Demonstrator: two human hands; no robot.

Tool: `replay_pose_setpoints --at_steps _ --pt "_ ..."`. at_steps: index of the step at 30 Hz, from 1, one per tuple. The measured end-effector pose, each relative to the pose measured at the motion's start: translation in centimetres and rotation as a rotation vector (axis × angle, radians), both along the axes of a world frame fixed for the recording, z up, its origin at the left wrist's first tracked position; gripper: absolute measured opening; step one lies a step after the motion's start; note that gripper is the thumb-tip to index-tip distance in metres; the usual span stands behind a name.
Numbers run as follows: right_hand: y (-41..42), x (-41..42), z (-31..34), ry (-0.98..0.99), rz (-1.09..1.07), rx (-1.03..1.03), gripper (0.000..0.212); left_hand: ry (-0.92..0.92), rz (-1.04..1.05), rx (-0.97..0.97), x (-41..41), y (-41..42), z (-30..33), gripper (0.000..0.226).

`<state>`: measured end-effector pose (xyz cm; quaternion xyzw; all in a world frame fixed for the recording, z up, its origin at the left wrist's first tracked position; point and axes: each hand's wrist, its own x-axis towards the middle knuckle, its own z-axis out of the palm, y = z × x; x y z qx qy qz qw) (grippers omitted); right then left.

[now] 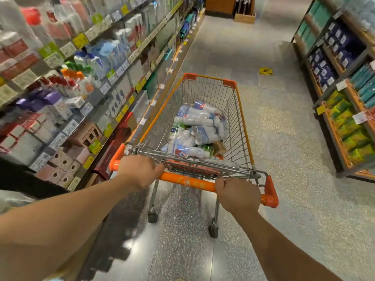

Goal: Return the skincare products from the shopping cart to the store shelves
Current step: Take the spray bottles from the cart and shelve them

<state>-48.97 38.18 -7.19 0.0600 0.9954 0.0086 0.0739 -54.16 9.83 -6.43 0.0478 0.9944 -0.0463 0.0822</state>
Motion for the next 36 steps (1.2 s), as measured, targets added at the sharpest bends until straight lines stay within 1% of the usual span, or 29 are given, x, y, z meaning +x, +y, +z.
replay_pose_setpoints --at_steps 5,9,16,21,25,27,28,33,36 --pt "-0.1 -3.4 -0.3 0.014 0.046 -0.002 0.054 0.013 0.005 0.002 -3.3 -0.2 -0.1 0.057" --pt "-0.4 -6.3 -0.3 0.032 -0.004 -0.052 0.059 -0.006 -0.006 0.024 -6.1 -0.6 -0.2 0.056" --pt "-1.5 -12.3 -0.4 0.032 -0.026 -0.059 0.061 -0.003 -0.034 0.053 -12.1 -1.7 -0.4 0.058" --pt "-2.4 -17.0 -0.6 0.053 -0.013 -0.024 0.058 0.000 -0.049 0.076 -17.1 -2.9 -0.5 0.065" --pt "-2.9 -21.0 -0.9 -0.002 0.061 0.076 0.049 0.018 -0.118 0.071 -21.0 -3.7 -0.6 0.057" --pt "-3.3 -22.8 -0.8 -0.014 0.099 0.104 0.040 0.024 -0.121 0.071 -23.0 -4.1 -0.5 0.056" --pt "-3.5 -23.7 -0.7 -0.012 0.096 0.102 0.040 0.030 -0.109 0.079 -24.0 -4.2 -0.5 0.057" --pt "-4.4 -27.7 0.3 -0.014 0.011 0.032 0.052 0.012 -0.067 0.091 -28.0 -4.6 -0.6 0.062" --pt "-4.3 -29.7 0.2 -0.006 -0.040 0.006 0.059 -0.007 -0.061 0.073 -29.9 -4.6 -0.4 0.062"
